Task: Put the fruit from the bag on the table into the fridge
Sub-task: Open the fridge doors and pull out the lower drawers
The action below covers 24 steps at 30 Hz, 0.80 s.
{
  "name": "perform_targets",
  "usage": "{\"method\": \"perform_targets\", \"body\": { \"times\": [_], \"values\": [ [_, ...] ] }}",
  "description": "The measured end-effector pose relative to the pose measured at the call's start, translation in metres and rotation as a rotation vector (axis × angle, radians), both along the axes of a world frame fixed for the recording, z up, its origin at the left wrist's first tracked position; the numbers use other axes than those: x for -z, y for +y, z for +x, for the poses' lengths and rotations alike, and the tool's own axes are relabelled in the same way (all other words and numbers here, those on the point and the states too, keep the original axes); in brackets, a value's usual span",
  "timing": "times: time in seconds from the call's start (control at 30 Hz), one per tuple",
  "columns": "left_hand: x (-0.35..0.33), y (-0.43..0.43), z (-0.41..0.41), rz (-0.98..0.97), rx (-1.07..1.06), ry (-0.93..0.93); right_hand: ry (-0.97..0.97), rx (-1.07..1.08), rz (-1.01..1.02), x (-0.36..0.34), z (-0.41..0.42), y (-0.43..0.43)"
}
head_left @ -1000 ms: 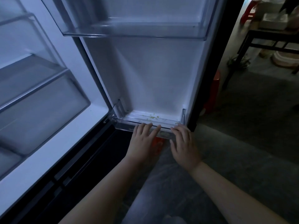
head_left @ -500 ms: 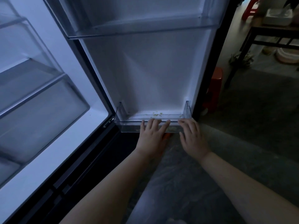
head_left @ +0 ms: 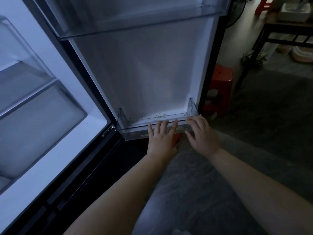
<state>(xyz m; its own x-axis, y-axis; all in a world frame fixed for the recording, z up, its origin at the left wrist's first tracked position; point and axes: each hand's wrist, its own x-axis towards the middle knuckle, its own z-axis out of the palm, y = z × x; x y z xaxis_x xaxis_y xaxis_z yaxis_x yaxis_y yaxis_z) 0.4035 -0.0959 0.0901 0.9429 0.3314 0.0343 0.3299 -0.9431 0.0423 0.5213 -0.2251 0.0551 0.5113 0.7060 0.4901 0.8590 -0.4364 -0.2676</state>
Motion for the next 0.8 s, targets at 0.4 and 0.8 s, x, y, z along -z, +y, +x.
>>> {"method": "perform_targets", "body": {
  "times": [0.4, 0.8],
  "values": [
    [-0.006, 0.011, -0.004, -0.084, 0.084, 0.038, -0.026, 0.031, -0.096, -0.003, -0.002, 0.000],
    [-0.039, 0.055, -0.082, 0.033, -0.035, -0.175, -0.022, -0.156, -0.087, -0.045, -0.056, 0.064]
  ]
}}
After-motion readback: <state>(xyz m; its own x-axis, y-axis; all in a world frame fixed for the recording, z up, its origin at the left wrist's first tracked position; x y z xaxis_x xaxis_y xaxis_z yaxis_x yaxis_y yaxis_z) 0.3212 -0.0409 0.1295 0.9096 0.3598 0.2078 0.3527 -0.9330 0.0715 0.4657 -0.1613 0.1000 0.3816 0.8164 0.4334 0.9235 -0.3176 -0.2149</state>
